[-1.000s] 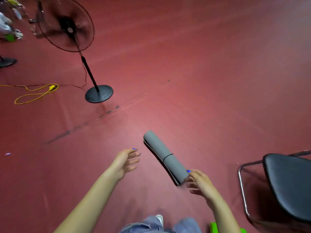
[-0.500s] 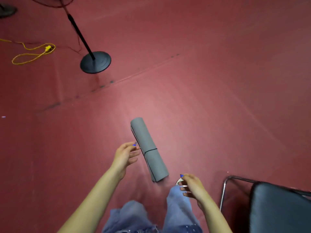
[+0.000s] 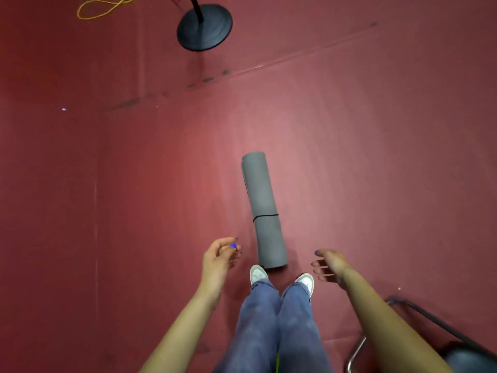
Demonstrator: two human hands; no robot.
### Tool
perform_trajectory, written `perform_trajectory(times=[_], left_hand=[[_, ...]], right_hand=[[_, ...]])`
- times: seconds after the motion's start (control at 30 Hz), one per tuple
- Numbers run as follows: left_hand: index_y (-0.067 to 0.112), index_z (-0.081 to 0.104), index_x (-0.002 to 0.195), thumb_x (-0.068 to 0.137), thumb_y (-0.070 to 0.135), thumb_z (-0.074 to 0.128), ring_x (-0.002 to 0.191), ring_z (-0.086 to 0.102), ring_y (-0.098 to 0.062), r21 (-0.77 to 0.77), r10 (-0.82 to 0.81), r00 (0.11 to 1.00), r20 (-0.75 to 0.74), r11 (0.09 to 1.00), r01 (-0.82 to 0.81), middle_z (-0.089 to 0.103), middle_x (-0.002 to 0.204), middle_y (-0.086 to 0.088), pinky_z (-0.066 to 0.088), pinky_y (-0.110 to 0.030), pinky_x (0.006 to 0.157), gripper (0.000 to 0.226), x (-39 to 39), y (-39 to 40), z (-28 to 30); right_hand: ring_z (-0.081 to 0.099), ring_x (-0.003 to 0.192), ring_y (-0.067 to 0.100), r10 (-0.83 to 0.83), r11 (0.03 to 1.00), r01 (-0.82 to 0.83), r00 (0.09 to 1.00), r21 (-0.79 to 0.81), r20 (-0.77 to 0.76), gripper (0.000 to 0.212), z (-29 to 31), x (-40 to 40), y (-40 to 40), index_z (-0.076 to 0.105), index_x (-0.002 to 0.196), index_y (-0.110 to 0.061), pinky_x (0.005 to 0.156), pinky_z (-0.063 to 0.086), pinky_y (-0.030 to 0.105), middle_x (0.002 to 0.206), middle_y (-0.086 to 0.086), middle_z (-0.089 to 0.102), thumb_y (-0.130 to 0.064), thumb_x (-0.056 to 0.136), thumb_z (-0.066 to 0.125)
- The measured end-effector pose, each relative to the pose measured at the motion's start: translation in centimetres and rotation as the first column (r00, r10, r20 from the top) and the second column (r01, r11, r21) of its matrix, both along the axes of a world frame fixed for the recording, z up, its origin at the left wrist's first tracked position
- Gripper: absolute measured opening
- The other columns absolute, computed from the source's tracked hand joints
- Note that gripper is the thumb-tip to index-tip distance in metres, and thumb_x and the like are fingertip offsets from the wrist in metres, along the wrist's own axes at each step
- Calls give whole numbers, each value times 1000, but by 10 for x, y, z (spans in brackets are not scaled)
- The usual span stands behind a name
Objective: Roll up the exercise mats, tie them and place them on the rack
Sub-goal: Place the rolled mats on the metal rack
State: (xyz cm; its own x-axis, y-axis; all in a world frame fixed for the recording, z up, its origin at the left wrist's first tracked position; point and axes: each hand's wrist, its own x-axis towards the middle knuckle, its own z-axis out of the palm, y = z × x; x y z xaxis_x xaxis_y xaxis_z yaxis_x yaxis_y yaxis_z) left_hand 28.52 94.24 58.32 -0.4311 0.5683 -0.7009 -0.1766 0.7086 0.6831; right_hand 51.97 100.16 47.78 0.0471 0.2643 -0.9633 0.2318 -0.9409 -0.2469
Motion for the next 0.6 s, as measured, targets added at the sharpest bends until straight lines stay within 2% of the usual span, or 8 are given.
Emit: perform_trajectory(times=[0.13, 0.3, 0.4, 0.43, 0.5, 0.57, 0.6], left_hand=[[6, 60, 96, 93, -6, 49, 55, 62, -4, -99, 1, 996, 87, 995, 8, 66, 81, -11, 48, -13, 53, 17, 12, 9, -90], [9, 61, 93, 92, -6, 50, 66, 59, -17, -211, 18, 993, 113, 977, 7, 66, 77, -5, 46, -13, 53, 19, 8, 15, -218], [13, 61, 91, 92, -5, 52, 64, 60, -7, -253, -109, 987, 117, 958, 136, 65, 75, 2, 45, -9, 54, 21, -5, 20, -295], [13, 62, 92, 91, -6, 52, 62, 61, -2, -248, -149, 982, 115, 953, 173, 65, 75, 3, 45, -8, 55, 21, -10, 24, -319], [16, 61, 92, 91, -5, 52, 65, 60, -5, -229, -193, 977, 94, 951, 210, 65, 80, 0, 45, -8, 57, 22, -21, 36, -362], [20, 59, 90, 92, -2, 52, 70, 58, -8, -214, -179, 982, 64, 958, 189, 65, 84, -2, 46, -9, 57, 23, -32, 49, -395], [21, 59, 90, 93, 0, 52, 70, 58, -7, -204, -159, 985, 60, 964, 168, 65, 84, -2, 46, -10, 58, 22, -38, 54, -411]], right_hand=[[50, 56, 19, -105, 987, 110, 993, -117, 47, 11, -81, 2, -11, 57, 89, -9, 54, 41, 25, 70, 7, 57, -19, 93, 52], [42, 58, 17, -287, 921, 278, 958, -272, 9, 22, -193, -11, -29, 56, 73, -14, 57, 36, 24, 69, 6, 52, -18, 93, 50], [44, 60, 15, -396, 853, 401, 914, -333, 87, 21, -269, -18, -44, 55, 75, -17, 61, 35, 26, 69, 3, 55, -23, 94, 49], [43, 61, 15, -449, 818, 459, 886, -346, 113, 20, -294, -20, -49, 53, 76, -18, 65, 36, 27, 70, 2, 55, -25, 95, 49], [42, 63, 16, -547, 734, 573, 817, -363, 183, 21, -342, -29, -62, 49, 77, -19, 84, 40, 32, 74, 2, 51, -31, 94, 47], [43, 68, 21, -696, 584, 716, 684, -383, 217, 21, -381, -53, -74, 48, 79, -17, 83, 38, 32, 79, 3, 47, -33, 93, 47], [48, 79, 23, -745, 527, 748, 635, -404, 204, 21, -400, -67, -80, 52, 88, -16, 85, 38, 33, 88, 4, 49, -36, 91, 48]])
